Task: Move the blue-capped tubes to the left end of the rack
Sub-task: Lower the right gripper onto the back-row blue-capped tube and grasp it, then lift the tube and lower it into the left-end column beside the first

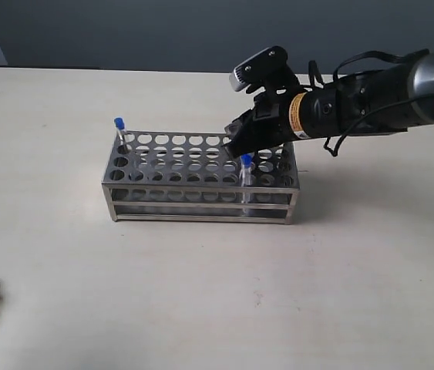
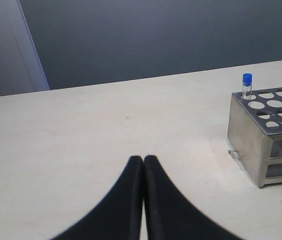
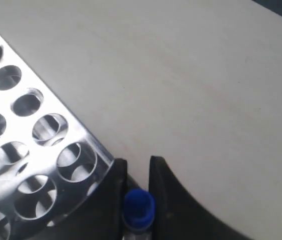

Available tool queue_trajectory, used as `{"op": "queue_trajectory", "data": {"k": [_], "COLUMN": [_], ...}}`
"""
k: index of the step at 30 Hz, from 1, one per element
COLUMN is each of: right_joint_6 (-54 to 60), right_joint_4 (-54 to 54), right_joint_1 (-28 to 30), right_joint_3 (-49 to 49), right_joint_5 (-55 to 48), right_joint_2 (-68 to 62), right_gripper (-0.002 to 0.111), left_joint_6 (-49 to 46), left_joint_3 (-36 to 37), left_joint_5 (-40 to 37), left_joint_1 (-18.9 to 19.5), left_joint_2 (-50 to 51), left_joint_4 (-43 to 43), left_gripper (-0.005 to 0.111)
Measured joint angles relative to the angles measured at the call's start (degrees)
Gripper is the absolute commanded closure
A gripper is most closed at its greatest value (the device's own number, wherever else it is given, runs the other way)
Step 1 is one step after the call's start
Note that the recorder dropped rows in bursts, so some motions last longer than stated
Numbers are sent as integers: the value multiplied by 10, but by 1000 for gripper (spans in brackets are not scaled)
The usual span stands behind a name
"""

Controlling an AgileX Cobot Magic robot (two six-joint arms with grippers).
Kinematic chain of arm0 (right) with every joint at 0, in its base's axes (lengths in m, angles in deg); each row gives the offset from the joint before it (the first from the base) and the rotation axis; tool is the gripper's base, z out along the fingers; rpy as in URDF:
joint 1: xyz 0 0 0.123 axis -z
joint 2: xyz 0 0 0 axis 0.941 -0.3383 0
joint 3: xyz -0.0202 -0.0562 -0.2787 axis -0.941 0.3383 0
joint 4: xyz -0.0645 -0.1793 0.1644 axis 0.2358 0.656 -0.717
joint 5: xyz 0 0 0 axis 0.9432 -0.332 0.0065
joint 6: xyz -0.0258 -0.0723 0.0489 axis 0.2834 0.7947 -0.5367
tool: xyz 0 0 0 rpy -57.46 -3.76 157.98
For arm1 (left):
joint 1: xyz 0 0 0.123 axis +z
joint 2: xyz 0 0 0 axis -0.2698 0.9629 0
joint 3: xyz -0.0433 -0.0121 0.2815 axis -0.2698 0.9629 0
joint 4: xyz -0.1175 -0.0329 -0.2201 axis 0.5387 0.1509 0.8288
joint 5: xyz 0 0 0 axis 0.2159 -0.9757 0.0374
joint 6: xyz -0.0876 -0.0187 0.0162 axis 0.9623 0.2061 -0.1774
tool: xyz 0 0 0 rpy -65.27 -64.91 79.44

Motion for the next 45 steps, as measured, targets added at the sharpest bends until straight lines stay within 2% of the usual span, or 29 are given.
{"op": "queue_trajectory", "data": {"k": [12, 15, 20, 25, 33, 45], "right_joint_6": [4, 8, 9, 12, 12, 20], "right_joint_4": [2, -2, -17, -19, -19, -21], "right_joint_1": [0, 0, -69, -140, -171, -177], "right_joint_3": [0, 0, -35, -119, -157, -184], "right_joint_5": [-15, 10, 42, 43, 39, 42], "right_joint_2": [79, 101, 94, 36, -13, -55], "right_gripper": [108, 108, 108, 108, 108, 108], "left_joint_6": [0, 0, 0, 0, 0, 0], "left_joint_3": [0, 0, 0, 0, 0, 0], "left_joint_5": [0, 0, 0, 0, 0, 0], "left_joint_1": [0, 0, 0, 0, 0, 0], "left_joint_2": [0, 0, 0, 0, 0, 0], "left_joint_4": [0, 0, 0, 0, 0, 0], "left_gripper": [106, 106, 106, 106, 106, 106]}}
